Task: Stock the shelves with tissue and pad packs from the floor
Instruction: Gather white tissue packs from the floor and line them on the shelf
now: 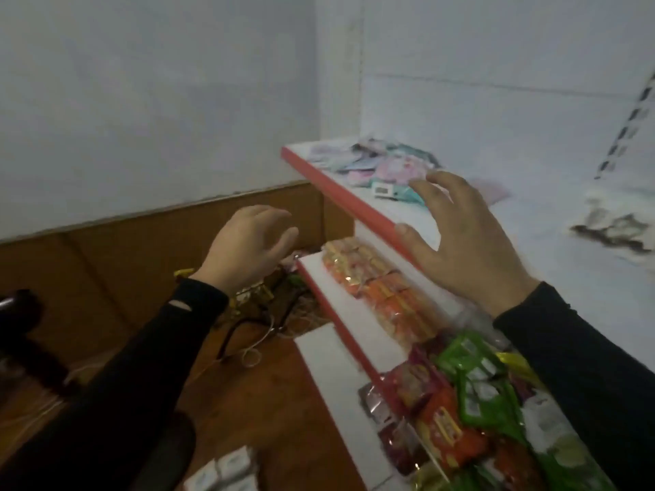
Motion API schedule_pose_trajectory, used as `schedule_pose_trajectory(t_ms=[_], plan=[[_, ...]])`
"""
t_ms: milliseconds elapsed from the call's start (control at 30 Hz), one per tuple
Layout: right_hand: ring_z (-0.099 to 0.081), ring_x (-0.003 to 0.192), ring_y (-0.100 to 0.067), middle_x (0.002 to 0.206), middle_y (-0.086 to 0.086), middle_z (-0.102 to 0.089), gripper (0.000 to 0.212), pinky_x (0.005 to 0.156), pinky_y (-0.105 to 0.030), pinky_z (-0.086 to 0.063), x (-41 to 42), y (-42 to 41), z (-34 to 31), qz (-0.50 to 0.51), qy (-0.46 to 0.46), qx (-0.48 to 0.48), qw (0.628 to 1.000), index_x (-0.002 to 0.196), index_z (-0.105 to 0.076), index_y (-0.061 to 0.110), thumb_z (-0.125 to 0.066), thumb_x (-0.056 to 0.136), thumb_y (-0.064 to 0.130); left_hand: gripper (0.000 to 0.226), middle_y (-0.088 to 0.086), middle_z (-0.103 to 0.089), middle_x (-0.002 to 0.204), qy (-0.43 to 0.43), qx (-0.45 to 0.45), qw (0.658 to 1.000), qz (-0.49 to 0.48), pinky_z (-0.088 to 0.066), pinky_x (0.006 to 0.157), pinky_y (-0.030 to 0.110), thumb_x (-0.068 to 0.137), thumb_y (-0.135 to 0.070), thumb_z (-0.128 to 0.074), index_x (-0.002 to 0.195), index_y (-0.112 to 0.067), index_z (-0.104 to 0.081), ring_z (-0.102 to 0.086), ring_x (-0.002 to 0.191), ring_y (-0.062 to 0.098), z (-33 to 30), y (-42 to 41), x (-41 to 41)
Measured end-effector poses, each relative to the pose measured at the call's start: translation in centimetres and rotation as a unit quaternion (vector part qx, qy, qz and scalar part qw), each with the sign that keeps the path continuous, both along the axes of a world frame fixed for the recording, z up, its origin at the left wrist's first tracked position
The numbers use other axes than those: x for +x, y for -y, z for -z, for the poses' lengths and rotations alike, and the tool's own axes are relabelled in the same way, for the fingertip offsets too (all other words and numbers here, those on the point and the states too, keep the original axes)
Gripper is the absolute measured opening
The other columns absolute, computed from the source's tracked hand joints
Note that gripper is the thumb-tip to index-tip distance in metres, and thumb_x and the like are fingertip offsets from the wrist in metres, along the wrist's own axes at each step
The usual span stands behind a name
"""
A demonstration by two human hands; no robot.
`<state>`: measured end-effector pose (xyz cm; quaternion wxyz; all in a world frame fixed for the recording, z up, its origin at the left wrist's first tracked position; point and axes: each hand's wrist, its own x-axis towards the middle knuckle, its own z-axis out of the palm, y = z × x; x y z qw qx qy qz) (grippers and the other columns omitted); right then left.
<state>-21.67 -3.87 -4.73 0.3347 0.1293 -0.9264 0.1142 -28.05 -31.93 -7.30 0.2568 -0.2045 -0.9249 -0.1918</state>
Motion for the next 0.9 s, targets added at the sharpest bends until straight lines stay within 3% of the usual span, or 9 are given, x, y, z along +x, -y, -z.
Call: schedule_pose_trajectory(t_ms=[133,233,367,567,733,900], plan=[[-0.039,0.129,-0.030,0.141,-0.014,-0.041,0.058,0.108,-0.042,-0.034,-0.2,7.5,4.6,-0.086,0.045,0.010,0.995,0.139,-0.043,0.012,-0.047,0.093,0.046,0.046,0.002,-0.053,0.133,0.054,-0.018,0.991,-0.121,-0.034,0.100,0.030,0.095,-0.047,-0.047,0.132,-0.020,-0.052,-0.043,0.125,0.018,5.9,9.5,7.8],[-0.033,0.133,-0.023,0.145,-0.008,-0.037,0.058,0.109,-0.039,-0.030,0.1,13.0,8.1,-0.134,0.082,0.049,0.986,0.142,-0.038,0.017,-0.039,0.095,0.052,0.049,0.005,-0.053,0.133,0.093,-0.018,0.976,-0.194,-0.037,0.103,0.037,0.095,-0.048,-0.047,0.134,-0.019,-0.050,-0.044,0.125,0.022,9.9,15.1,12.6],[-0.032,0.130,-0.024,0.140,-0.013,-0.042,0.057,0.107,-0.040,-0.033,-0.2,19.5,13.5,-0.213,0.144,0.046,0.965,0.139,-0.044,0.013,-0.047,0.093,0.046,0.056,0.006,-0.056,0.130,0.157,-0.002,0.953,-0.257,-0.040,0.103,0.042,0.091,-0.053,-0.042,0.132,-0.016,-0.054,-0.046,0.124,0.024,15.1,21.4,16.9],[-0.035,0.136,-0.025,0.145,-0.009,-0.039,0.058,0.108,-0.038,-0.033,-2.4,29.7,23.3,-0.250,0.278,0.094,0.923,0.142,-0.041,0.016,-0.049,0.094,0.046,0.058,0.010,-0.058,0.127,0.267,0.024,0.918,-0.294,-0.041,0.100,0.040,0.089,-0.050,-0.043,0.129,-0.010,-0.056,-0.050,0.119,0.028,24.4,29.5,19.3],[-0.033,0.137,-0.023,0.147,-0.008,-0.037,0.059,0.110,-0.039,-0.036,-4.7,35.4,33.8,-0.238,0.387,0.146,0.879,0.144,-0.037,0.018,-0.046,0.094,0.048,0.064,0.010,-0.063,0.118,0.368,0.002,0.887,-0.280,-0.046,0.088,0.039,0.084,-0.053,-0.034,0.124,-0.010,-0.059,-0.057,0.108,0.031,34.2,35.0,16.7],[-0.033,0.137,-0.025,0.148,-0.009,-0.036,0.059,0.111,-0.037,-0.033,-7.9,38.1,45.8,-0.219,0.467,0.194,0.834,0.145,-0.034,0.017,-0.044,0.095,0.048,0.062,0.009,-0.057,0.125,0.450,-0.015,0.854,-0.261,-0.040,0.093,0.038,0.086,-0.052,-0.034,0.130,-0.012,-0.053,-0.051,0.114,0.032,44.9,36.4,12.2]])
